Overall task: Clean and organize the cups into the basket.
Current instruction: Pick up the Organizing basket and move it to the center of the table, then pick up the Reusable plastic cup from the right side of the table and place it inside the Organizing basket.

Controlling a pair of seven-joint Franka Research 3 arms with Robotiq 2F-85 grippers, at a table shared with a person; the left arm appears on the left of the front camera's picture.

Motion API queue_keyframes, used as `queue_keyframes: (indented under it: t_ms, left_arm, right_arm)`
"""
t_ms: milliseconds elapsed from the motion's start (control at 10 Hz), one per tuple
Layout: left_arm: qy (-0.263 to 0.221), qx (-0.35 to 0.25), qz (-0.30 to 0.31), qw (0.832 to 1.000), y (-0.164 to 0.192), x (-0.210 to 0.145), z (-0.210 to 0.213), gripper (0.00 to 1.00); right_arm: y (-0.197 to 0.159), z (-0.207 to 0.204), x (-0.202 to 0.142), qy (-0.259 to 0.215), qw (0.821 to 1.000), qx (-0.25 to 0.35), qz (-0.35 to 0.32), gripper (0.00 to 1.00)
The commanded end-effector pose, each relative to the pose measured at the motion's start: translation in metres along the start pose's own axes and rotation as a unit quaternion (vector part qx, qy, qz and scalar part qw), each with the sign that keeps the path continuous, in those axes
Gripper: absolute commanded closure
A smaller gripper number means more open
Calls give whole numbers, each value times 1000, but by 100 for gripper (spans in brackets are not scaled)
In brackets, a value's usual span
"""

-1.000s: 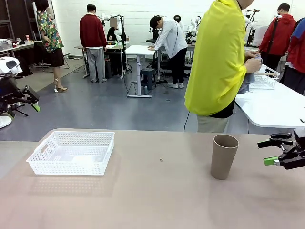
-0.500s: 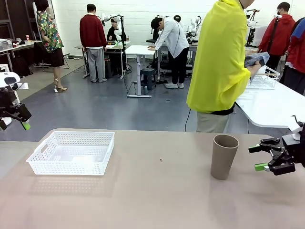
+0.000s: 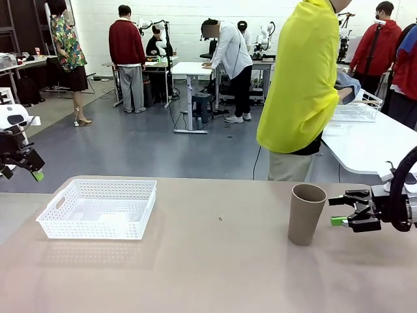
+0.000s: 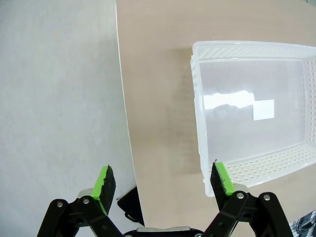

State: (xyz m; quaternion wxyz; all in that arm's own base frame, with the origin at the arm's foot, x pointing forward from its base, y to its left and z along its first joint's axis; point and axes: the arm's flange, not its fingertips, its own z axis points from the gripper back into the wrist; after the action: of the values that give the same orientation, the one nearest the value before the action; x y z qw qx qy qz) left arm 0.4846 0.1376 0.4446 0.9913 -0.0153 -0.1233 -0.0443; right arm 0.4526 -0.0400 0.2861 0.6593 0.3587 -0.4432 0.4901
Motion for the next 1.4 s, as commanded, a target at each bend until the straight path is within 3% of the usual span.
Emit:
queue_keyframes:
  t_ms: [0, 300, 800, 1100, 1300]
  left_arm:
    - [-14, 7, -4, 1000, 1, -4, -1, 0]
    - [-26, 19, 22, 999, 8, 4, -8, 0]
    - [-20, 58, -30, 998, 3, -7, -20, 0]
    - [-17, 46, -33, 998, 8, -4, -34, 0]
    - [-34, 5, -14, 999, 8, 0, -39, 0]
  right_arm:
    - [-2, -15, 2, -3, 1000, 28, -5, 0]
    - [8, -28, 5, -14, 997, 72, 7, 0]
    - [2, -46, -2, -15, 997, 68, 10, 0]
    - [0, -58, 3, -8, 998, 59, 18, 0]
    - [-2, -69, 5, -9, 998, 58, 22, 0]
